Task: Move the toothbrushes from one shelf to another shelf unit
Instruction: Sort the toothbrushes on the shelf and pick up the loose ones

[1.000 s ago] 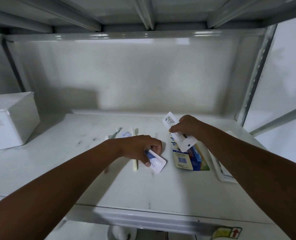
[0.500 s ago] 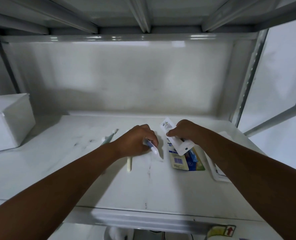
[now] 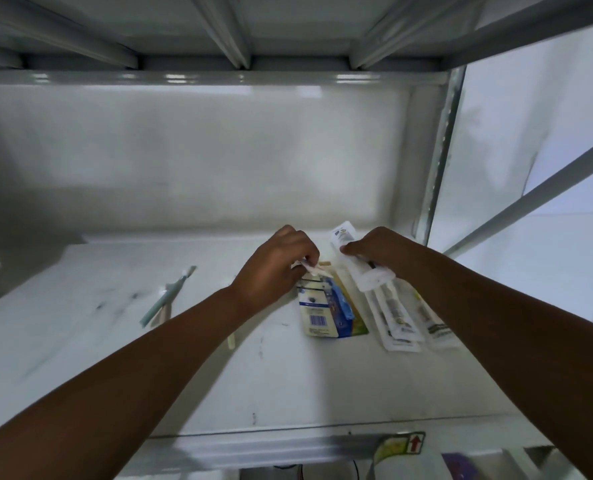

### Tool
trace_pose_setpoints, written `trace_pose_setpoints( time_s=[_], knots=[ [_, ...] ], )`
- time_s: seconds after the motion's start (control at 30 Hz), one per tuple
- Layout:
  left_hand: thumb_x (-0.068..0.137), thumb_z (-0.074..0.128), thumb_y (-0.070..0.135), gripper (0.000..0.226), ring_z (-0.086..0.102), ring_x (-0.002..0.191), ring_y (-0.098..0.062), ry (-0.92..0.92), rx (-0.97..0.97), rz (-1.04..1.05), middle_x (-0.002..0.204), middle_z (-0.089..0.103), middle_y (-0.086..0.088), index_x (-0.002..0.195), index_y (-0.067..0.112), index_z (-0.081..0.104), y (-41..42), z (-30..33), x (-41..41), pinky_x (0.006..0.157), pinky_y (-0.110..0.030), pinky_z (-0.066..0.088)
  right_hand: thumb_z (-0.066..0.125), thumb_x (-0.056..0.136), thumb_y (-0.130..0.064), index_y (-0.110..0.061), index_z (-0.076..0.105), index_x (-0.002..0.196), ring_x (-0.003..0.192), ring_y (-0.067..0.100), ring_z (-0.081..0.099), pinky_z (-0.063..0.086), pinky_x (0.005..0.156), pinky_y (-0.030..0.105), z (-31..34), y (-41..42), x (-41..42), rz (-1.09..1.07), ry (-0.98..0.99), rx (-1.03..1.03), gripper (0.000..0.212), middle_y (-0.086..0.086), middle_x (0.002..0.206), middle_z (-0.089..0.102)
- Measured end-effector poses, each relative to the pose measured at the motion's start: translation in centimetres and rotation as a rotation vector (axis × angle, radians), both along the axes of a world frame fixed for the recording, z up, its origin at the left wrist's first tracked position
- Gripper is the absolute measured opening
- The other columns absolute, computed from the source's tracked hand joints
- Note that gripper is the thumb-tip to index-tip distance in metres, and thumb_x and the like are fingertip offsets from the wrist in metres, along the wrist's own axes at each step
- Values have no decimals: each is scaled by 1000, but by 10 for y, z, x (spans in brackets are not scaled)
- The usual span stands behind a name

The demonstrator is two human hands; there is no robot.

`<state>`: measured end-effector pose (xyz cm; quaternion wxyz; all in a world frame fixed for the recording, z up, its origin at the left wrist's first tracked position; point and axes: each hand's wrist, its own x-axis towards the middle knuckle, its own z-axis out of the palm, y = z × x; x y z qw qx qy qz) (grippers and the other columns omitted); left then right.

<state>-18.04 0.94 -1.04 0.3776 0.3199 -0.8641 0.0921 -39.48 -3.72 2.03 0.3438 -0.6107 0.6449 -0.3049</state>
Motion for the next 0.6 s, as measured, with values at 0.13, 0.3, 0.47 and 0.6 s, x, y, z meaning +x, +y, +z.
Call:
trace_pose_setpoints(
  time_s=[0.13, 0.3, 0.47, 0.6],
  knots=[
    [69, 66, -11, 25, 49, 82, -15, -14, 27, -27, 84, 60, 0, 82, 10, 63, -7, -6, -20, 66, -28, 43, 76, 81, -31, -2, 65, 98, 53, 17, 53, 36, 48, 24, -3, 2, -11, -64, -49, -12, 36, 7, 66, 58],
    [66, 64, -6, 21, 49, 81, -15, -110, 96, -34, 85, 60, -2, 81, 10, 63, -12, -26, -25, 65, -30, 45, 73, 83, -33, -4, 60, 83, 55, 16, 53, 35, 49, 24, -23, 2, -1, -22, -1, -2, 32, 6, 66, 57],
    [76, 59, -2, 20, 54, 91, -19, -197, 134, -32, 95, 65, -11, 89, 5, 71, -9, -38, -20, 80, -9, 35, 67, 86, -34, -4, 59, 81, 57, 16, 51, 35, 50, 25, -43, -6, 14, -35, 119, 45, 31, 10, 78, 59],
    [67, 61, -10, 31, 52, 92, -14, -135, 146, -63, 95, 66, -9, 91, 6, 72, -15, -44, -9, 81, -11, 42, 63, 84, -24, -9, 48, 63, 61, 21, 51, 35, 55, 25, -51, -12, 21, -40, 152, 81, 30, 8, 68, 51]
  ],
)
